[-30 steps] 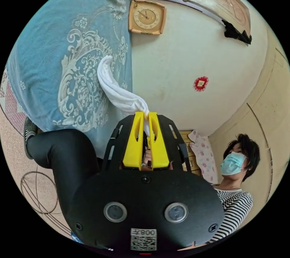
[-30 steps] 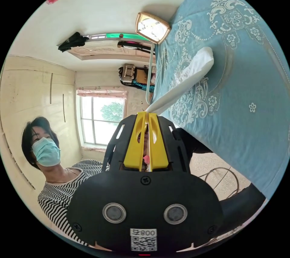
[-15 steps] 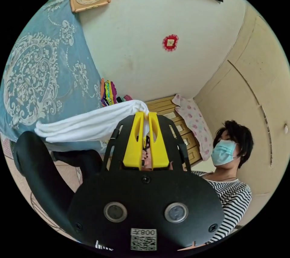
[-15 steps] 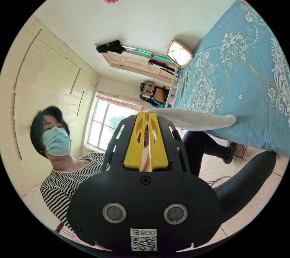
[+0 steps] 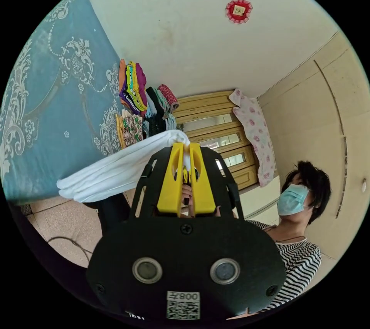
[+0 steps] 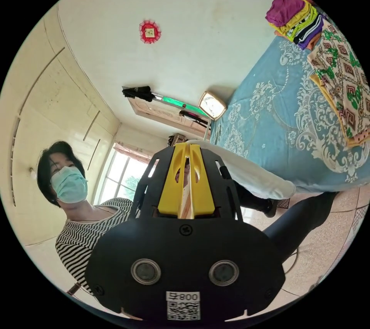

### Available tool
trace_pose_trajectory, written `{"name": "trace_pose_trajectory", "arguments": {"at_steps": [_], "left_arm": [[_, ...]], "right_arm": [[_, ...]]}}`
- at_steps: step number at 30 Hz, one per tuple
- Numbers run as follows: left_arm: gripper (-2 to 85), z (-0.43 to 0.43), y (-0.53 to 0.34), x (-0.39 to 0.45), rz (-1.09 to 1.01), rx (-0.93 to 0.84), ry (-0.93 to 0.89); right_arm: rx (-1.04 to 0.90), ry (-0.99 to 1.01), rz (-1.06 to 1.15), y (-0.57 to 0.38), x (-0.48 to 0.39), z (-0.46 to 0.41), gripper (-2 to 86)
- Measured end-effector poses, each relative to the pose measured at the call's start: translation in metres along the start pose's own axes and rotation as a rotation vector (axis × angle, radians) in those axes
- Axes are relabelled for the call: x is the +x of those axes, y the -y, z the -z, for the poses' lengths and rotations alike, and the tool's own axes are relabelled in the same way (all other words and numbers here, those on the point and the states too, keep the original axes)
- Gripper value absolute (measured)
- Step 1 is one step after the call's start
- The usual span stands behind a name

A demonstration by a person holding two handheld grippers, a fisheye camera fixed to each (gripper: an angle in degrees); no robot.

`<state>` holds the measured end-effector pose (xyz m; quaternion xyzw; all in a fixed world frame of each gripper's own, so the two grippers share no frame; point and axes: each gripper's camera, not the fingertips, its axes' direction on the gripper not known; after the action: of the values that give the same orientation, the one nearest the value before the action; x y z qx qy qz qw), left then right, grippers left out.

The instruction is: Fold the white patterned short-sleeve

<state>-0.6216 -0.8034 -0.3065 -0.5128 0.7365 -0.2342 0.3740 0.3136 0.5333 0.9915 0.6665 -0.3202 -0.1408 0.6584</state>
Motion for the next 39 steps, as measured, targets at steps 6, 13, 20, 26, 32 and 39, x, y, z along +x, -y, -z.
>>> {"name": "trace_pose_trajectory", "arguments": {"at_steps": [6, 13, 20, 26, 32, 39], "left_arm": [[2.7, -0.132, 0.178, 0.104, -0.15, -0.027, -0.022], [2.8, -0.305, 0.317, 0.217, -0.264, -0.108, -0.035], [2.8, -0.465, 0.332, 0.178, 0.012, -0.3, 0.119], [2.8, -0.541, 0.348, 0.204, 0.115, -0.449, 0.215], [3.0, -0.595, 0.391, 0.321, -0.08, -0.538, 0.28], [3.0, -0.661, 0.39, 0.383, -0.149, -0.702, 0.449]], "right_arm": [[0.044, -0.049, 0.122, 0.122, 0.001, 0.113, 0.9], [0.09, -0.288, 0.233, 0.203, -0.014, 0.262, 1.0], [0.076, -0.53, -0.07, 0.184, 0.103, 0.384, 1.1], [0.026, -0.585, -0.239, 0.157, 0.182, 0.447, 1.1], [-0.023, -0.662, -0.152, 0.154, 0.173, 0.488, 1.1], [-0.103, -0.82, -0.269, 0.126, 0.22, 0.515, 1.3]]}}
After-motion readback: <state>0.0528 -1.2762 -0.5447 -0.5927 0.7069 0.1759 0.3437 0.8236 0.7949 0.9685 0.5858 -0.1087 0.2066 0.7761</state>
